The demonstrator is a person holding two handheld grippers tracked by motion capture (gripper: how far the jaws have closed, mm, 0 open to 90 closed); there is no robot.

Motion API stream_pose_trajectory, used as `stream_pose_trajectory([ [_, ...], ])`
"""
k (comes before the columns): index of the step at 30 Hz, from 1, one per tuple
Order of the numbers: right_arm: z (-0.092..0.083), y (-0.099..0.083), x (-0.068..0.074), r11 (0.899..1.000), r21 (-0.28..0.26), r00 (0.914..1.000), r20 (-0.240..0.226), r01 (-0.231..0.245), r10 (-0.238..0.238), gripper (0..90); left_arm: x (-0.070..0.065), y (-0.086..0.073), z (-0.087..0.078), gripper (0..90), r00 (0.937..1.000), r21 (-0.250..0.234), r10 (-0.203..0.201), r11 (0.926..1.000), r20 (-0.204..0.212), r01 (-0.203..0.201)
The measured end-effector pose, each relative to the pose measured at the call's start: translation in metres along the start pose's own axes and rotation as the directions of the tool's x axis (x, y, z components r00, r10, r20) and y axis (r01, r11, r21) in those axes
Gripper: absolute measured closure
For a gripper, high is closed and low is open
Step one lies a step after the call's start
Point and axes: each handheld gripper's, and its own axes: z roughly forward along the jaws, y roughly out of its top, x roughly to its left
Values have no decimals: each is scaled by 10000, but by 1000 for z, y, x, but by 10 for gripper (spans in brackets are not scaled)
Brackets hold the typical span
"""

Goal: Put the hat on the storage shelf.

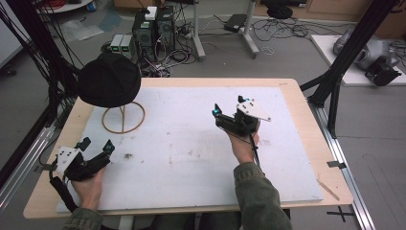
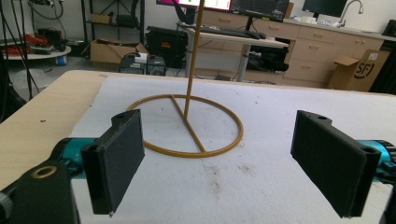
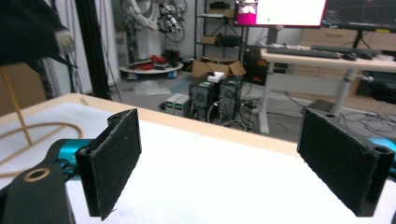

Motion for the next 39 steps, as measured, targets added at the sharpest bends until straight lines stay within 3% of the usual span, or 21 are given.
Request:
stream_pose_trajectory([
  [8, -30, -26, -28, 9997, 15, 9970, 732, -236, 235, 125, 0, 0, 0, 178, 10000, 12, 5, 10000, 10, -5],
  [14, -48, -41, -46, 9986, 294, 9898, 1365, -448, 404, 119, 0, 0, 0, 178, 10000, 10, -35, 10000, 20, 35],
  [18, -61, -49, -58, 9986, 55, 9845, 1675, -535, 518, 119, -1, -1, 1, 178, 10000, 105, 7, 9999, 36, -7],
  [26, -86, -63, -81, 9949, -78, 9663, 2376, -1001, 991, 115, -2, -1, 0, 177, 10000, 107, 38, 9999, 61, -39],
  [29, -92, -70, -88, 9960, -62, 9600, 2660, -889, 873, 115, -2, -1, 0, 178, 10000, 90, 13, 10000, 6, -13],
  [34, -101, -77, -94, 9951, -241, 9463, 3080, -957, 985, 115, -1, 0, 0, 177, 10000, 33, 29, 10000, -63, -29],
  [39, -107, -80, -94, 9942, -348, 9399, 3240, -1017, 1075, 115, -1, 0, 0, 177, 9999, -53, -8, 10000, -105, 7],
])
